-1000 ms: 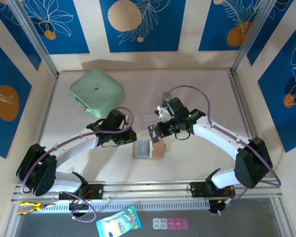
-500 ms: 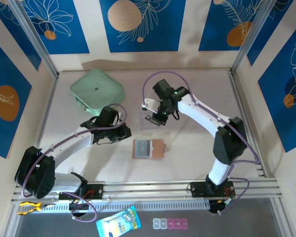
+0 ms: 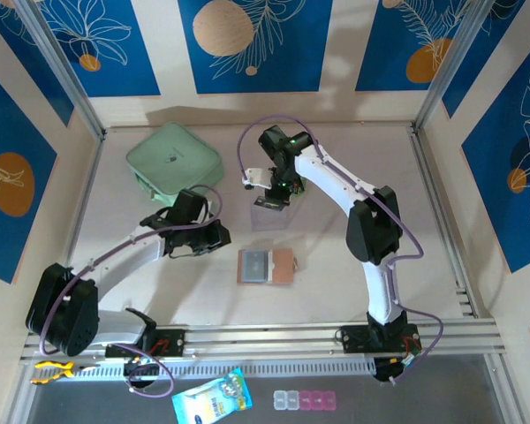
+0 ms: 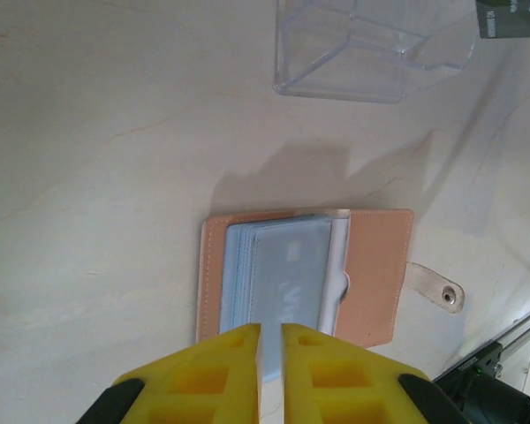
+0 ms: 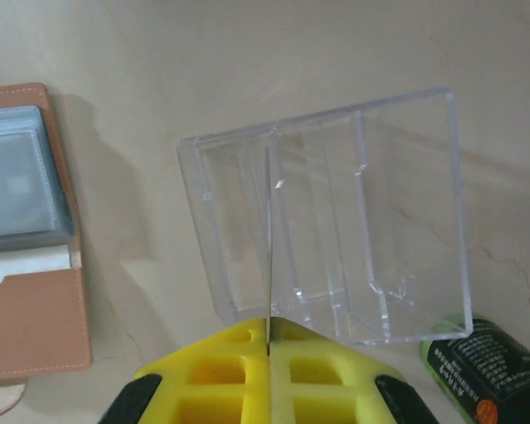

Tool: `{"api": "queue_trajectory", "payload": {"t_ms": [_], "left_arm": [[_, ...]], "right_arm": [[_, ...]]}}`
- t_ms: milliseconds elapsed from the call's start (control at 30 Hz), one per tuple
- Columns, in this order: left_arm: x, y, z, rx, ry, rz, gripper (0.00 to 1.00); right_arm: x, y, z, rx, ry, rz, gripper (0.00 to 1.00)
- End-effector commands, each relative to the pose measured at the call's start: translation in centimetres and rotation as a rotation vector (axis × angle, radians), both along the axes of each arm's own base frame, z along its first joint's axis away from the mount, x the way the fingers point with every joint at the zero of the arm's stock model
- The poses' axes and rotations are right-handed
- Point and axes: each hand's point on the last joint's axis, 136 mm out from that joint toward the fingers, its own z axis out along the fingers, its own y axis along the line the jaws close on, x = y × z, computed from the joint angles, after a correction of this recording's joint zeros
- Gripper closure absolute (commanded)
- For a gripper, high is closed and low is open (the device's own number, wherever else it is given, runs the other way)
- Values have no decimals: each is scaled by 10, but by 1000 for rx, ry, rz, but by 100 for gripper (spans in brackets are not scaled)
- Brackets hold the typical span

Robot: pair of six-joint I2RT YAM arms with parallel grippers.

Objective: Take the credit cards out of the card holder

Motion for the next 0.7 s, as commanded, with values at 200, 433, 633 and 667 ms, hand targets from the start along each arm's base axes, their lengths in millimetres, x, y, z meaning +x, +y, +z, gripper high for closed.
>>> {"api": "queue_trajectory", "payload": {"t_ms": [200,433,633,667], "left_arm": [[-10,15,6,-3,1,31,87],[-15,25,7,3,-10,60,86],[-16,23,6,-6,-1,50,86],[-15,23,7,-7,-3,48,87]], "right_arm": [[-12,3,-22,-18,144,66,100],[-32,11,-28,-7,230,94,100],[-46,12,-36,-32,295,100,100],[-48,12,-38,-37,303,101,100]]}}
